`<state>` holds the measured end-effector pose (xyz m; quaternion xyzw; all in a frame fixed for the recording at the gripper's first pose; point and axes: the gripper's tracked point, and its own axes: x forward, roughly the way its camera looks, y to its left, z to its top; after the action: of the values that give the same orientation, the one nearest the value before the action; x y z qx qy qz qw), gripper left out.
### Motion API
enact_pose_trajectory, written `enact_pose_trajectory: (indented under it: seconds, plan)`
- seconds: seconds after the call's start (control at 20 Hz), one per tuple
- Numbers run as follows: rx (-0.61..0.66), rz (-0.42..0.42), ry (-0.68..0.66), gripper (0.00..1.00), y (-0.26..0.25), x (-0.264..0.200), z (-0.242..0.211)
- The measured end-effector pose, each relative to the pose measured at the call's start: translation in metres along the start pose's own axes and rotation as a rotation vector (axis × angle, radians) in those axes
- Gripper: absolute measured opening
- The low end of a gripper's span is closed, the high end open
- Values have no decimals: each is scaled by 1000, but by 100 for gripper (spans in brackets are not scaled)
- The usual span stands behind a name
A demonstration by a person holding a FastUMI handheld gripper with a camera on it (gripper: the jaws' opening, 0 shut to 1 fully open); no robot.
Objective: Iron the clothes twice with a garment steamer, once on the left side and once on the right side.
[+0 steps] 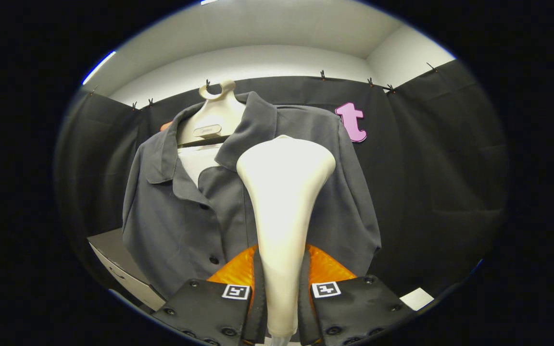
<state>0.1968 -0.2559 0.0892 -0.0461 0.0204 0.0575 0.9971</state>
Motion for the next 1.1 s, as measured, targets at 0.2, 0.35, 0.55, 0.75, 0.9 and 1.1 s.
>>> enact_pose_trajectory:
  seconds: [0.2,0.35,0.55,0.75,0.9,1.1]
  plan:
    - [3,17,-4,33,-3,-1,-8]
    - [4,11,30,33,-8,0,-30]
    - [16,0,64,33,-16,-7,-56]
    - [14,1,94,33,-19,-11,-79]
    - [24,1,122,33,-18,-16,-98]
    - [38,3,155,33,-12,-23,-126]
